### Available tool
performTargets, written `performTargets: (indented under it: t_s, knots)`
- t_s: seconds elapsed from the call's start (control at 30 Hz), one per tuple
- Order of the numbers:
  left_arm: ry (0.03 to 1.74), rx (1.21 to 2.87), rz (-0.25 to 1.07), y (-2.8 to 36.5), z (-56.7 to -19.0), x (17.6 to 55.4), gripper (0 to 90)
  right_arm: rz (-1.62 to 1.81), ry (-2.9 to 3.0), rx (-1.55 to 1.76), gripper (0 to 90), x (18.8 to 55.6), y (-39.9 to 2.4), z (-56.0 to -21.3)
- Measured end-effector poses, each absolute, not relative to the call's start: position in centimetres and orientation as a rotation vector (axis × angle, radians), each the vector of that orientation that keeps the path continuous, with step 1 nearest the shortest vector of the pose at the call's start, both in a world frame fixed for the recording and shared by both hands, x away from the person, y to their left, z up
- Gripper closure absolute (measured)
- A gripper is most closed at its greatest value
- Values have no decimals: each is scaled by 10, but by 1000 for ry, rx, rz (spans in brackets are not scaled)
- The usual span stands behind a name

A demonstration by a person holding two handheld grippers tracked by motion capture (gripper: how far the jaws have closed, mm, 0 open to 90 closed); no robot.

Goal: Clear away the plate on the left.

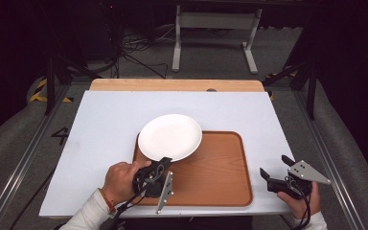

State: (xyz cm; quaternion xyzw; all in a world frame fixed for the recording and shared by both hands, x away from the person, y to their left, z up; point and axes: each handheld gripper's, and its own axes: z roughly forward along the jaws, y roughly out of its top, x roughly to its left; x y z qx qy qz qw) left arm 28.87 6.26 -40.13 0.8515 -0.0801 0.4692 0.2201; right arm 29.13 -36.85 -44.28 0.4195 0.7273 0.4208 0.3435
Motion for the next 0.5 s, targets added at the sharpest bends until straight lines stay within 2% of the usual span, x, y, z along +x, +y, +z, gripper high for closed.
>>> performTargets:
  t_s: [0.5]
  knots:
    - [-303,2369,1210,45,-413,281,855,1096,1887,1082,90,291,-369,-442]
